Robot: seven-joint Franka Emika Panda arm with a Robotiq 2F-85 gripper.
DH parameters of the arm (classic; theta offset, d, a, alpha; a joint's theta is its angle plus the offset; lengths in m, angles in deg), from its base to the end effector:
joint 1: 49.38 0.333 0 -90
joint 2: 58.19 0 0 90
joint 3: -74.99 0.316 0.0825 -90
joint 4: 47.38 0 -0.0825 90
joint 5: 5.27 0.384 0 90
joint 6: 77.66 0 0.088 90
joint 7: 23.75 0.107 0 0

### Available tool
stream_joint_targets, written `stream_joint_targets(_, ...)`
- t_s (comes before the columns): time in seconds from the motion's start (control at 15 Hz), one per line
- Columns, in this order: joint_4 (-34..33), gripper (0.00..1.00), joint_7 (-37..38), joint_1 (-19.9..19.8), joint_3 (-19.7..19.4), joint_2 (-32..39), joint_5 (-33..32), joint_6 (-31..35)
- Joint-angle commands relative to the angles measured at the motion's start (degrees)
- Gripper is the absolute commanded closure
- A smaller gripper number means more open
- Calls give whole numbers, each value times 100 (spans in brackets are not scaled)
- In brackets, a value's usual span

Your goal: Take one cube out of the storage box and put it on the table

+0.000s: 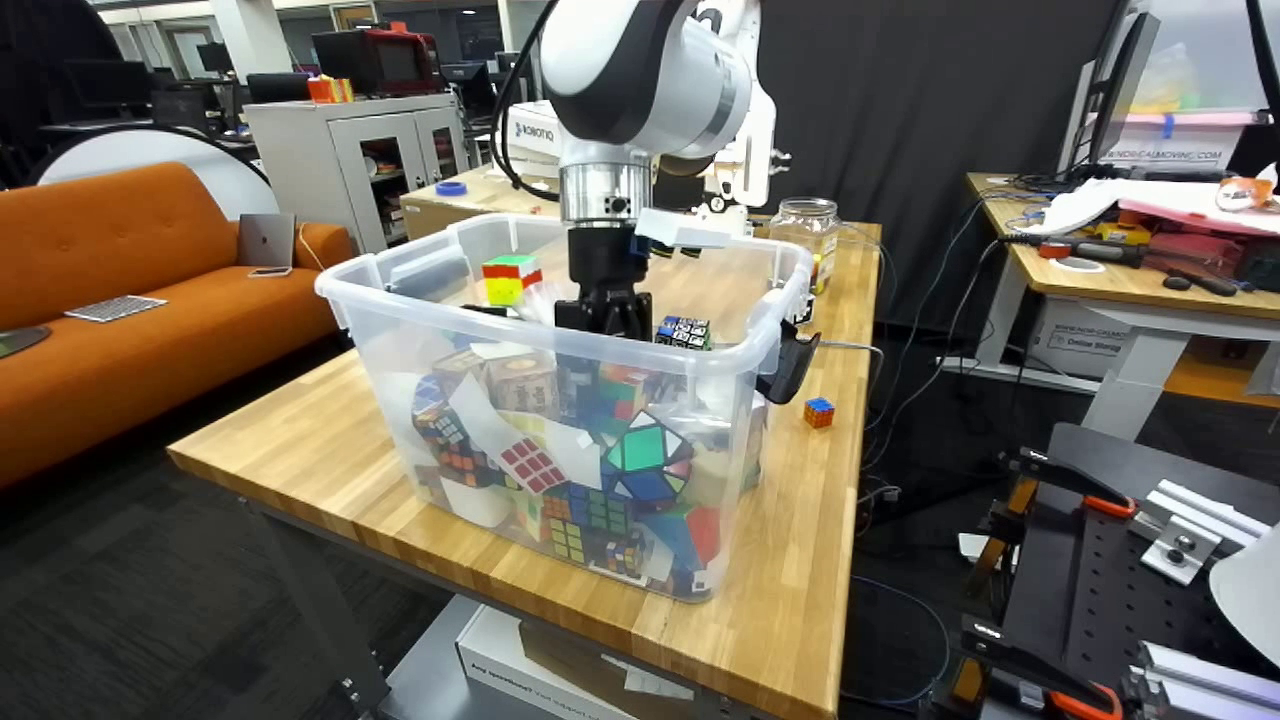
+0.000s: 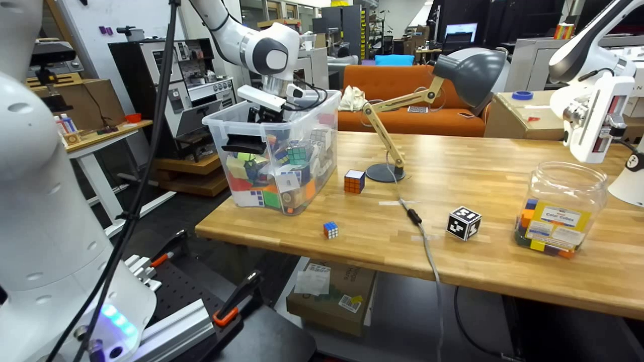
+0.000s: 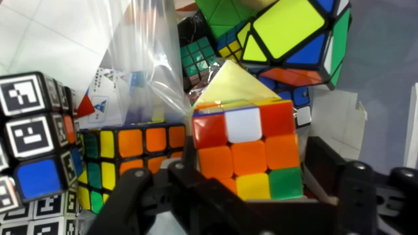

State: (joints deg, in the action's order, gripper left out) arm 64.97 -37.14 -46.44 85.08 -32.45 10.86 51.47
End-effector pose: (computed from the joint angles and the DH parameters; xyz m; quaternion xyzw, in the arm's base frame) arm 0.5847 0.1401 0.2370 -0.9792 -0.1251 0.0763 0.1403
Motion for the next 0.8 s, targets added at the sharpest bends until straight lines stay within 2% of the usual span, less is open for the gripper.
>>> stream_joint_targets(0.0,1,44,-39,-79,57,-76,142,-85)
stream_joint_targets(0.13,0,58,-29,-67,53,-98,118,-69)
stream_joint_targets(0.2,4,62,-19,-51,46,-118,88,-46)
stream_joint_targets(0.47,99,62,30,26,15,-375,-23,186)
stream_joint_targets(0.73,314,62,342,172,-156,-937,-525,811)
